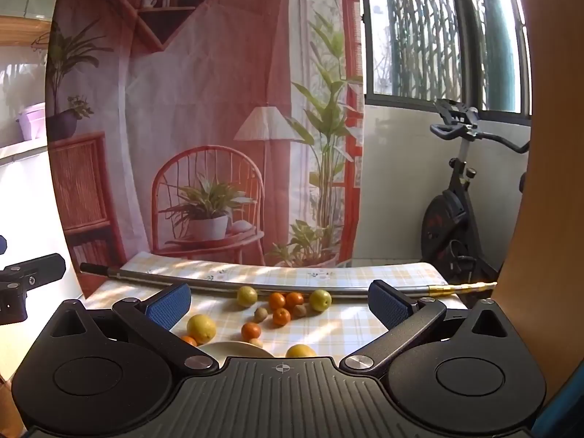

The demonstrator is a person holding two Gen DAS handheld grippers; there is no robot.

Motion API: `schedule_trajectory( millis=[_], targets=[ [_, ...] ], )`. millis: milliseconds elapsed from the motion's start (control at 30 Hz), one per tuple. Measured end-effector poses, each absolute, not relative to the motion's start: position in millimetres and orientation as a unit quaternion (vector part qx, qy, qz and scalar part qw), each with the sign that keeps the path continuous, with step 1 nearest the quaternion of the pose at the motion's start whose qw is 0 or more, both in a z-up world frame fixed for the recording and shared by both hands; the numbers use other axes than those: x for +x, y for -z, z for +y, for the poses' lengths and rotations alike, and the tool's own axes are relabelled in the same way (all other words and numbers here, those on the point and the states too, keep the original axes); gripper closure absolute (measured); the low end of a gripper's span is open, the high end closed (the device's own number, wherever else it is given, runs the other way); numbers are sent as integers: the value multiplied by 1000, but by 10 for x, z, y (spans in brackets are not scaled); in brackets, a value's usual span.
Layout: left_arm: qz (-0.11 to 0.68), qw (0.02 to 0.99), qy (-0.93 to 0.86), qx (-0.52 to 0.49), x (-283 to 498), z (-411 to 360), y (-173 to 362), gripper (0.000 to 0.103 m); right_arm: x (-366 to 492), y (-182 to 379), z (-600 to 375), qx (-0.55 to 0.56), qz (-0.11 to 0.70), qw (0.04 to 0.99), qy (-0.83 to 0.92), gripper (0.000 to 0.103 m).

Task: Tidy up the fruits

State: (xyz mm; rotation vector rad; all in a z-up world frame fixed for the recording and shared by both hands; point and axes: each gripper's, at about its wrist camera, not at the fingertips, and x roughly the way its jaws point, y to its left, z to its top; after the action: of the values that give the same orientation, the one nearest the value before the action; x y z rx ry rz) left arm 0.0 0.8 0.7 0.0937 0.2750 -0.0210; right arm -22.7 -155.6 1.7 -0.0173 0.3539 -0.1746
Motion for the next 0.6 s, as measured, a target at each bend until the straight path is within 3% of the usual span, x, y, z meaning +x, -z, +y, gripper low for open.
schedule_trajectory(
  millis=[600],
  targets=[
    [123, 992, 2, 43, -40, 18, -19, 0, -243, -95, -1595, -10, 174, 981, 87, 0]
  ],
)
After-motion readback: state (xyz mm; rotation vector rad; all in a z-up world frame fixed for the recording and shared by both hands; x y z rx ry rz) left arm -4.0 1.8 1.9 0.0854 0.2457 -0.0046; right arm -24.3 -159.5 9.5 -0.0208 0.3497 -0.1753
